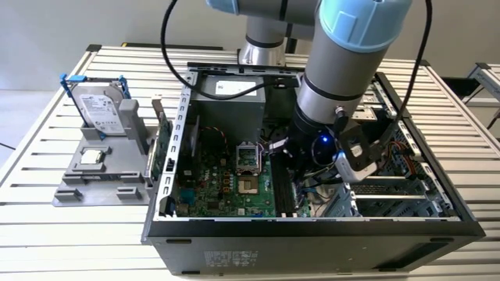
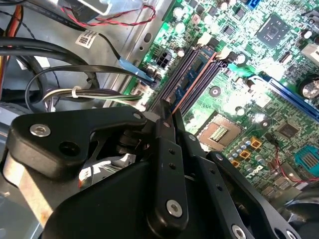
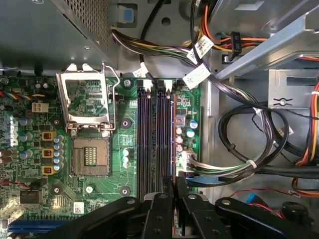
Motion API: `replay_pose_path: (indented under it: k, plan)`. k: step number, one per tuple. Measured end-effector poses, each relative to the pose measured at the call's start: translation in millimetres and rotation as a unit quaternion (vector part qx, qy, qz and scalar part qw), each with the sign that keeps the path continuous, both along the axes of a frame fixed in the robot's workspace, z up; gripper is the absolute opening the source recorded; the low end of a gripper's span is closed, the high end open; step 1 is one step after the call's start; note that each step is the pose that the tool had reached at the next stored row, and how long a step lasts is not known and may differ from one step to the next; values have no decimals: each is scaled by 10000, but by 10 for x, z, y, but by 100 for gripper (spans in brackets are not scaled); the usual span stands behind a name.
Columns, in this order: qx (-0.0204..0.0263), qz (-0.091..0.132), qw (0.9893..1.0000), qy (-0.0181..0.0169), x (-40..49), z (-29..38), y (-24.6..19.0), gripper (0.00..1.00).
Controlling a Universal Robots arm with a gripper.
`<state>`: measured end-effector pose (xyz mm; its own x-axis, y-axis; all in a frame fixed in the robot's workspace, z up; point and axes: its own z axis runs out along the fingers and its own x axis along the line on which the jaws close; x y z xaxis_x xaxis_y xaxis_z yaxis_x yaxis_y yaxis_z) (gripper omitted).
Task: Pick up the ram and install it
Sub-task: 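Insert the ram into the slot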
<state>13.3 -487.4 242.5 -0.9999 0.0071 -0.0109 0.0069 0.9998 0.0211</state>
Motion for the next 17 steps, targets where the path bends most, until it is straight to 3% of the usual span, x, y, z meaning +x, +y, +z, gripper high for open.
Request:
replay_pose_path:
  k: [17]
  plan:
    - [1,21,10000,-1,-13,-81,0,0]
